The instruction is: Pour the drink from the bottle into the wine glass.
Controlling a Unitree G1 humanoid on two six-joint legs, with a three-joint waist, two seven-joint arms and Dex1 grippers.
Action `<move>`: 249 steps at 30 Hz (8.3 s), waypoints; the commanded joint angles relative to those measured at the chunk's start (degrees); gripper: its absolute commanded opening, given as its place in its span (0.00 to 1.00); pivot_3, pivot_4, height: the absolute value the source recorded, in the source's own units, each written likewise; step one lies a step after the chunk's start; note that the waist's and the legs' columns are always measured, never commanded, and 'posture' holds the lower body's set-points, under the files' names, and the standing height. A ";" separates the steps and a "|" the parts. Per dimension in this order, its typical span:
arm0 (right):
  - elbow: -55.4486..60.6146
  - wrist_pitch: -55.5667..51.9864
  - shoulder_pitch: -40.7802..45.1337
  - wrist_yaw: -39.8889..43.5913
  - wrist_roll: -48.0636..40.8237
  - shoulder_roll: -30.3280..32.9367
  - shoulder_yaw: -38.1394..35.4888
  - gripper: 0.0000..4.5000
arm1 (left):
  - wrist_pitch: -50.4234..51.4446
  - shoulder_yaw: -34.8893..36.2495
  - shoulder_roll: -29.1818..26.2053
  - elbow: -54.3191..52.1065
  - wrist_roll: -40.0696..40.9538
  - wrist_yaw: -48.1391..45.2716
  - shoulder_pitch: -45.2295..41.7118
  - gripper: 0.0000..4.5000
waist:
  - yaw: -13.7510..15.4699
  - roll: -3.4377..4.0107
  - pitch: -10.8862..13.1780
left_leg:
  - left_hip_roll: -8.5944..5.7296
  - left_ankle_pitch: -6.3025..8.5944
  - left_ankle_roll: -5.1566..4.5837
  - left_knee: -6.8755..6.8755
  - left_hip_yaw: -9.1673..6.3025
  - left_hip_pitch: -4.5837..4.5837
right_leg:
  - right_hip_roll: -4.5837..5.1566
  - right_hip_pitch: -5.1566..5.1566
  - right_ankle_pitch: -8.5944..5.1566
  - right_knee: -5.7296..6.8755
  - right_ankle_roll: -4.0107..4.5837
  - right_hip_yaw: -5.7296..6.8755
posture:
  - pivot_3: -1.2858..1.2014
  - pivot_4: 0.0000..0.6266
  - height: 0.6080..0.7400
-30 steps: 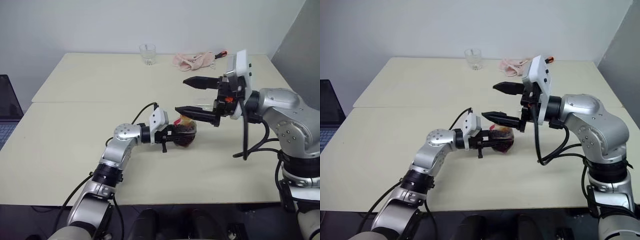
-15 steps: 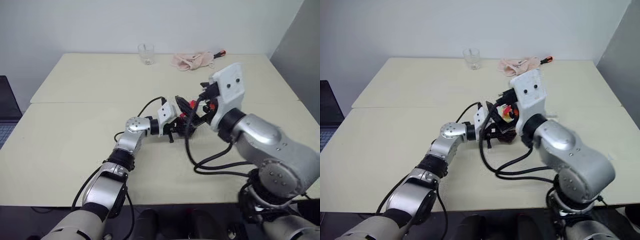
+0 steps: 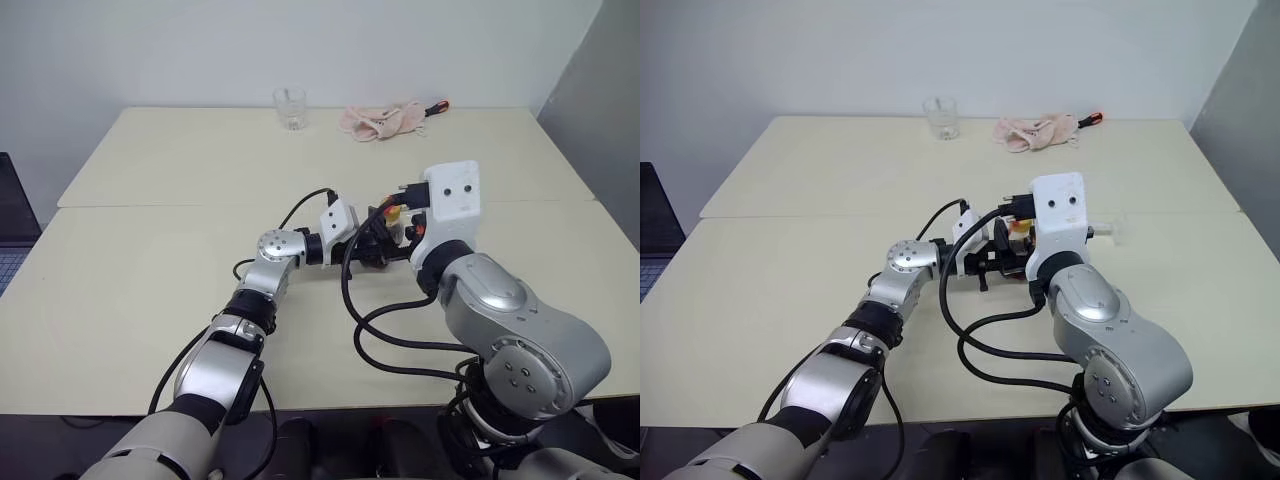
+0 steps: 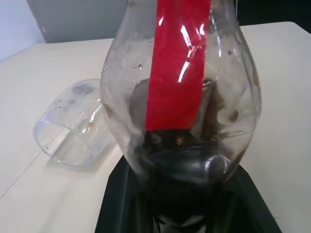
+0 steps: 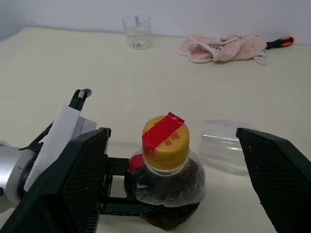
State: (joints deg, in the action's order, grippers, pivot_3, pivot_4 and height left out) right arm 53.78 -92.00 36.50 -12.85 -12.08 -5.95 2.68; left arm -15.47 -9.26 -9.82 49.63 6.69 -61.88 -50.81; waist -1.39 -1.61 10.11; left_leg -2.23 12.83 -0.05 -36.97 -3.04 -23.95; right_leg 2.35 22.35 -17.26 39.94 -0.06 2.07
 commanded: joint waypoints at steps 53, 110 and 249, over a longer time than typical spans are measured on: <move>-47.85 56.67 11.42 73.27 -14.43 28.36 4.29 0.28 | 16.09 -0.91 -3.41 -33.60 3.67 0.50 15.38 0.16 | -0.27 0.00 0.01 | 0.07 0.01 -0.02 -0.01 0.00 0.03 | -0.06 -0.06 0.00 -0.05 0.00 0.04 | 0.52 0.24 1.00; -28.60 44.51 6.77 62.43 -25.41 34.05 -9.28 1.00 | 24.01 -2.34 -8.19 -39.61 8.15 -1.74 18.26 0.16 | 0.86 0.02 0.02 | 0.05 0.00 0.01 -0.03 0.01 0.01 | 0.07 -0.08 0.01 -0.08 0.02 0.03 | 0.52 0.24 1.00; -15.58 32.20 -10.21 25.79 -26.80 24.61 -6.78 0.28 | 19.73 -1.86 -7.78 -33.94 6.81 -1.01 16.15 0.15 | 0.89 0.03 0.02 | 0.07 0.01 -0.02 -0.02 0.00 0.03 | -0.04 -0.10 0.00 -0.06 0.00 0.03 | 0.52 0.24 1.00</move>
State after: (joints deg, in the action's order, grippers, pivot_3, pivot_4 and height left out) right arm 36.37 -61.61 25.96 12.11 -37.90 17.95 -1.47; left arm 5.11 -12.11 -17.61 18.32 12.55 -62.85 -34.35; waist -0.49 -1.59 10.13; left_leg -2.16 12.84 -0.07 -36.98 -3.03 -23.91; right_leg 2.32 22.25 -17.26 39.88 -0.06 2.10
